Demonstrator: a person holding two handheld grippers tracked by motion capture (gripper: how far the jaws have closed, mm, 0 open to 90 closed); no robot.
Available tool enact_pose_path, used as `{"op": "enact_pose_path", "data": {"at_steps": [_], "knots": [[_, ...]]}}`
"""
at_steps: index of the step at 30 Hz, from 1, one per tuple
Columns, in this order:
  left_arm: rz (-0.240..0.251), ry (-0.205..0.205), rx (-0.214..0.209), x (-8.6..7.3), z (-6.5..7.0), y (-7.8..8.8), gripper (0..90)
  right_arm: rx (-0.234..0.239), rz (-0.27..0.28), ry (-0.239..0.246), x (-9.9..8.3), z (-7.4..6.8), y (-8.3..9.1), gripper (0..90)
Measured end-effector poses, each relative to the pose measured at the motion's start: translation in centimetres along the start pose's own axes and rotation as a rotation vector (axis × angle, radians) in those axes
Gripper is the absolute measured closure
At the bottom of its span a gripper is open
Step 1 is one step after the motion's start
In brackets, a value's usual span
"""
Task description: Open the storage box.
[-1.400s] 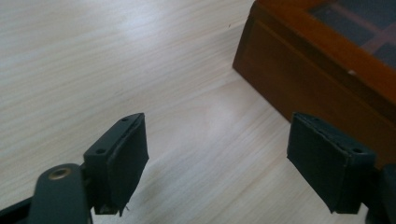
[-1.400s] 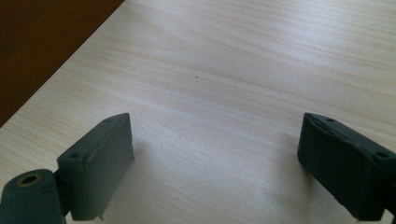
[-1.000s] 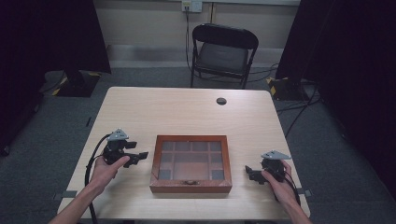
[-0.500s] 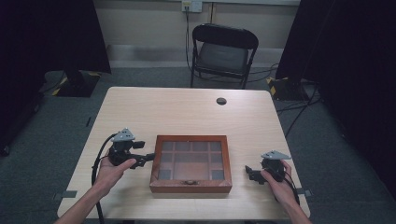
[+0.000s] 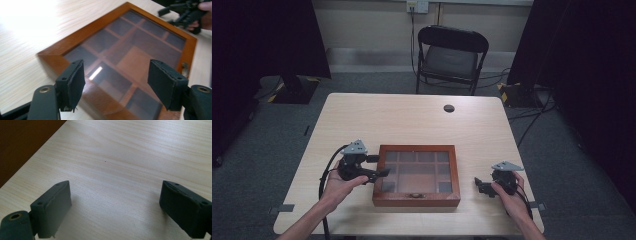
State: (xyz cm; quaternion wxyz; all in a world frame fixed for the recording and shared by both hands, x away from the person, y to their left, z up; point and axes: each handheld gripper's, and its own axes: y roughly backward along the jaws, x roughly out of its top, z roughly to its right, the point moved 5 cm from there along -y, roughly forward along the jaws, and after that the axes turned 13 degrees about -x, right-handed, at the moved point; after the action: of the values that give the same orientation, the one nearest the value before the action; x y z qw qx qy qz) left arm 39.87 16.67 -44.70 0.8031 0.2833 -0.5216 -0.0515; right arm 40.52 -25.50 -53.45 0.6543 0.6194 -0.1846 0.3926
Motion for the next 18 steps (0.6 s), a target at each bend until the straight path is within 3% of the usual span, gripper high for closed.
{"op": "enact_pose_path", "data": {"at_steps": [3,8,13,14,16,18], "knots": [[-0.005,-0.005,-0.050,0.5,0.7,-0.6,29.6,0.000,0.000,0.000,0.0,0.0,0.0,9.9],[-0.001,-0.012,-0.055,1.3,1.4,-1.1,30.3,0.000,0.000,0.000,0.0,0.0,0.0,9.8],[-0.002,-0.047,-0.071,2.4,2.4,-2.1,33.2,0.000,0.000,0.000,0.0,0.0,0.0,9.8],[0.007,-0.045,-0.107,2.7,2.7,-2.4,34.0,0.000,0.000,0.000,0.0,0.0,0.0,9.8],[0.003,-0.048,-0.112,2.8,2.8,-2.7,36.1,0.000,0.000,0.000,0.0,0.0,0.0,9.8],[-0.034,-0.062,-0.134,2.8,3.4,-3.7,35.9,0.000,0.000,0.000,0.0,0.0,0.0,9.8]]}}
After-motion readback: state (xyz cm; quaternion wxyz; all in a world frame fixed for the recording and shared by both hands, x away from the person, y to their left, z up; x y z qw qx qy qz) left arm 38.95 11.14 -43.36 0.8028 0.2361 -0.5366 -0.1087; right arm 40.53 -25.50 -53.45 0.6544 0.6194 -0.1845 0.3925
